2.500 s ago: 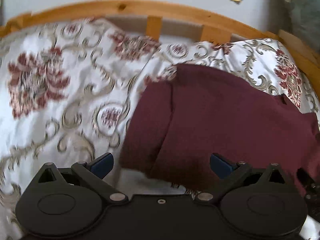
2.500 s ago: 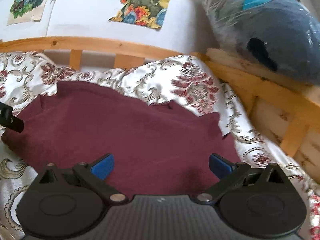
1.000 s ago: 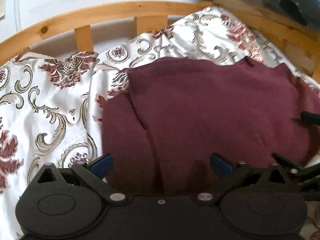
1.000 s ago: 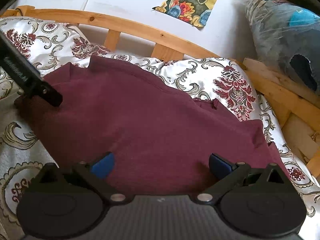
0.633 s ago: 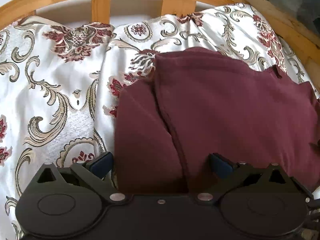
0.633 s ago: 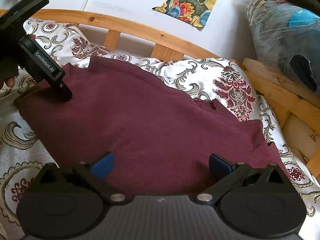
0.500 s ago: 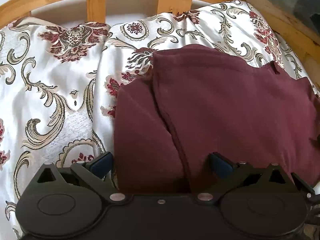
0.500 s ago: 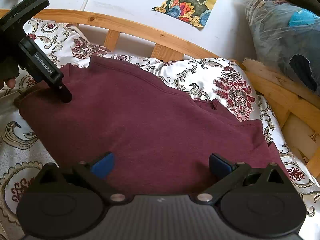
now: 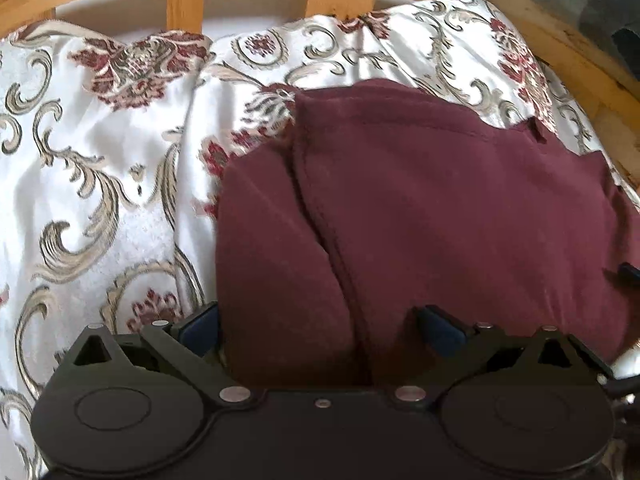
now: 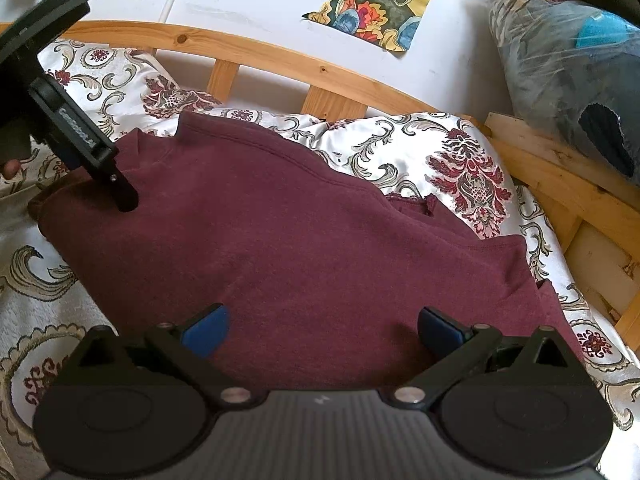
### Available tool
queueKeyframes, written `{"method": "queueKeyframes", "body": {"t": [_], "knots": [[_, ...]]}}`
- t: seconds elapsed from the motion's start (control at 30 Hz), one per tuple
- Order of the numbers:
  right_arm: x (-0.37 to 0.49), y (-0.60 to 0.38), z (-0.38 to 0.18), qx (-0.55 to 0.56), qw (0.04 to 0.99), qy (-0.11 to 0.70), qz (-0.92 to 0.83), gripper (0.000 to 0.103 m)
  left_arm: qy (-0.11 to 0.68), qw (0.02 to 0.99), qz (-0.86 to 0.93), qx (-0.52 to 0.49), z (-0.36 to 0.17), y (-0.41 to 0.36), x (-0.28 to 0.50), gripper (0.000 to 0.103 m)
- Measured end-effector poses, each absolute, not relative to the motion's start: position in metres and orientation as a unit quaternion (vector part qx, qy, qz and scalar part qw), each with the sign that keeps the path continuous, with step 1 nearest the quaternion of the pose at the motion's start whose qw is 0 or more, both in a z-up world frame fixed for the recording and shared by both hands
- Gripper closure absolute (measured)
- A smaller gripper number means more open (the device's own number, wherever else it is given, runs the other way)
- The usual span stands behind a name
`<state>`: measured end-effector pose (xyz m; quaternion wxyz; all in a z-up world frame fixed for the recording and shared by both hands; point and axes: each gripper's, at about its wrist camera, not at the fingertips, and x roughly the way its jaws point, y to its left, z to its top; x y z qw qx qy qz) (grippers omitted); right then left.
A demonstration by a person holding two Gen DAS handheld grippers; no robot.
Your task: Fold small clothes
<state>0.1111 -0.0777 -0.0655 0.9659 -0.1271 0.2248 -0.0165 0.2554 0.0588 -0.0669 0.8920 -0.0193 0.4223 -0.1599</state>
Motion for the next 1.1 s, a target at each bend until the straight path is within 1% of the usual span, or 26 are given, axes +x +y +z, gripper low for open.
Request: {"method": "queueKeyframes", "body": {"t": [0.2,0.3,0.4,0.57,0.6,0.63,0.67,0.77,0.8,0.83,0.93,1.1], "knots": [[0.111,-0.078,-0.066,-0.126,0.966,0.225,-0.017,0.0,0.432,0.885,-0.173,-0.018,-0.07,0.056,0.241,0.004],[0.111,-0.078,-0.066,-0.126,0.966,0.226,-0.018,0.0,0.432,0.887,-0.157,-0.042,-0.07,0.061,0.241,0.009],[0.111,-0.077,-0.066,-0.126,0.966,0.226,-0.018,0.0,0.436,0.888,-0.14,-0.043,-0.068,0.059,0.241,0.015],[0.111,-0.077,-0.066,-0.126,0.966,0.226,-0.019,0.0,0.443,0.884,-0.143,-0.051,-0.064,0.055,0.237,0.033],[0.111,-0.077,-0.066,-0.126,0.966,0.226,-0.019,0.0,0.445,0.882,-0.142,-0.054,-0.064,0.055,0.237,0.035],[0.111,-0.077,-0.066,-0.126,0.966,0.226,-0.019,0.0,0.448,0.881,-0.139,-0.058,-0.064,0.055,0.238,0.039],[0.111,-0.077,-0.066,-0.126,0.966,0.226,-0.019,0.0,0.45,0.881,-0.135,-0.063,-0.063,0.056,0.238,0.047],[0.111,-0.077,-0.066,-0.126,0.966,0.226,-0.02,0.0,0.452,0.88,-0.126,-0.072,-0.058,0.055,0.237,0.06],[0.111,-0.077,-0.066,-0.125,0.966,0.227,-0.021,0.0,0.453,0.881,-0.122,-0.07,-0.057,0.053,0.236,0.062],[0.111,-0.078,-0.066,-0.123,0.966,0.228,-0.021,0.0,0.453,0.881,-0.118,-0.066,-0.054,0.05,0.235,0.066],[0.111,-0.082,-0.061,-0.113,0.962,0.248,-0.02,0.0,0.454,0.884,-0.099,-0.052,-0.044,0.04,0.232,0.074],[0.104,-0.089,-0.049,-0.124,0.955,0.27,-0.019,0.0,0.436,0.896,-0.088,-0.012,-0.013,0.019,0.226,0.079]]}}
